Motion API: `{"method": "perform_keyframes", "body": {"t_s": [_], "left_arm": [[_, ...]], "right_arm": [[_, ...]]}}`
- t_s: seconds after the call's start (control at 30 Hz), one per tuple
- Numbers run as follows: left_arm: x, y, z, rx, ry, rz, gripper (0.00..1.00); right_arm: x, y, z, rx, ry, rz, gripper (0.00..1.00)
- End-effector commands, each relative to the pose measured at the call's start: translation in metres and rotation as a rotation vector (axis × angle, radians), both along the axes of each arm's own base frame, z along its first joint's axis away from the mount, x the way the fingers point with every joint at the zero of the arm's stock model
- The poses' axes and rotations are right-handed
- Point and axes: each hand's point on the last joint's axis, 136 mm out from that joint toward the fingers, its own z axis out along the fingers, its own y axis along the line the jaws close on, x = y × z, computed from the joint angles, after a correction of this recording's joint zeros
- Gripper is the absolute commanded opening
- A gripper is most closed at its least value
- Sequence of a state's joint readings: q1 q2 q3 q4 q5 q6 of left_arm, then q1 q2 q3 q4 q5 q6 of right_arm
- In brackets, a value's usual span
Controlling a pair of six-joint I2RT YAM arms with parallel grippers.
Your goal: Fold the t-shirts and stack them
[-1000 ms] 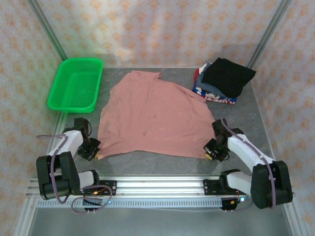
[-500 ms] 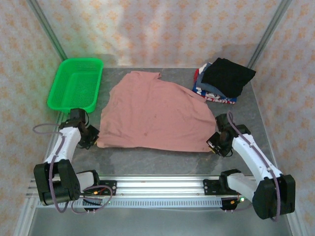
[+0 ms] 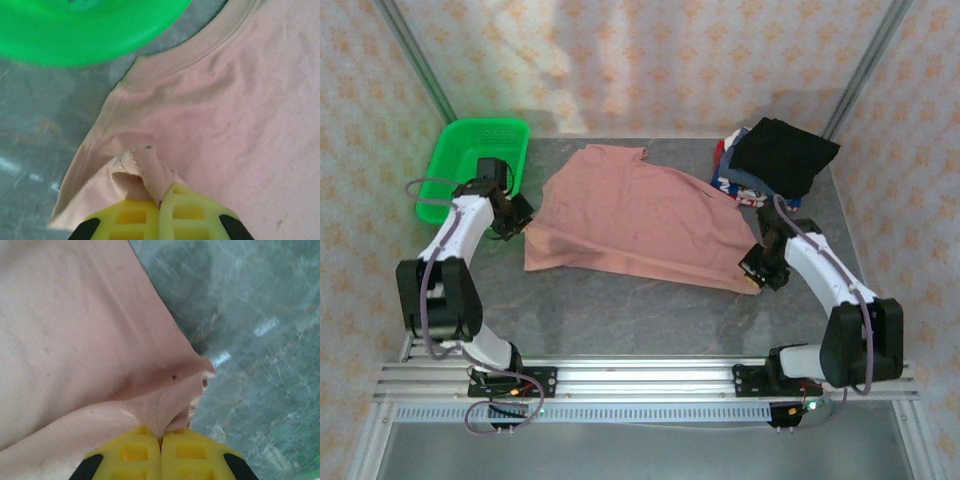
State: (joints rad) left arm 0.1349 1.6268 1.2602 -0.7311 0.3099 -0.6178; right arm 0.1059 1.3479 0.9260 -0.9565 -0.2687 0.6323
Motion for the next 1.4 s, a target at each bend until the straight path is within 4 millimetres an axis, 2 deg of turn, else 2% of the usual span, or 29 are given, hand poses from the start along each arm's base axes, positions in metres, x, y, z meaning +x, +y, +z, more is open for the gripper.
{"method": "perform_keyframes", "body": {"t_s": [0.0,0.17,0.3,0.33,0.37,0.6,0.73,0.8,0.83,0.87,0.93,1.0,1.07,1.13,1.17,1.27,1.37], "left_arm": [[0.024,0.002,0.008,0.063,-0.013,-0.073,0.0],[0.052,-0.001,0.004,0.088,0.002,-0.144,0.0],[0.068,-0.007,0.001,0.1,0.013,-0.199,0.0],[0.072,-0.01,-0.011,0.097,0.04,-0.216,0.0],[0.076,-0.011,-0.013,0.101,0.045,-0.229,0.0],[0.095,-0.017,-0.027,0.119,0.08,-0.293,0.0],[0.104,-0.014,-0.034,0.139,0.09,-0.287,0.0],[0.11,-0.015,-0.037,0.125,0.077,-0.277,0.0],[0.114,-0.017,-0.038,0.114,0.069,-0.266,0.11],[0.119,-0.02,-0.036,0.091,0.052,-0.258,0.28],[0.127,-0.028,-0.026,0.041,-0.002,-0.241,0.43],[0.132,-0.036,0.002,-0.006,-0.095,-0.209,0.54],[0.128,-0.043,0.036,-0.053,-0.184,-0.182,0.62],[0.109,-0.049,0.056,-0.086,-0.216,-0.185,0.67],[0.097,-0.05,0.059,-0.082,-0.204,-0.195,0.68],[0.055,-0.042,0.043,-0.031,-0.108,-0.218,0.68],[0.022,-0.039,0.013,-0.052,-0.04,-0.195,0.65]], "right_arm": [[0.016,-0.015,0.004,-0.068,0.0,0.064,0.0],[0.039,-0.018,0.001,-0.08,0.018,0.103,0.0],[0.05,-0.02,-0.005,-0.091,0.044,0.127,0.0],[0.052,-0.021,-0.007,-0.1,0.05,0.132,0.0],[0.054,-0.022,-0.008,-0.103,0.051,0.139,0.0],[0.067,-0.023,-0.022,-0.112,0.079,0.168,0.0],[0.081,-0.025,-0.03,-0.122,0.075,0.172,0.0],[0.089,-0.027,-0.034,-0.136,0.077,0.176,0.05],[0.092,-0.028,-0.037,-0.14,0.083,0.177,0.14],[0.097,-0.03,-0.036,-0.147,0.081,0.172,0.26],[0.106,-0.029,-0.028,-0.14,0.042,0.167,0.36],[0.114,-0.024,-0.007,-0.118,-0.046,0.149,0.51],[0.115,-0.015,0.02,-0.066,-0.149,0.146,0.61],[0.106,-0.005,0.043,-0.017,-0.218,0.164,0.68],[0.098,0.001,0.051,0.001,-0.236,0.184,0.71],[0.074,0.031,0.064,0.108,-0.287,0.278,0.75],[0.053,0.065,0.06,0.178,-0.29,0.383,0.78]]}}
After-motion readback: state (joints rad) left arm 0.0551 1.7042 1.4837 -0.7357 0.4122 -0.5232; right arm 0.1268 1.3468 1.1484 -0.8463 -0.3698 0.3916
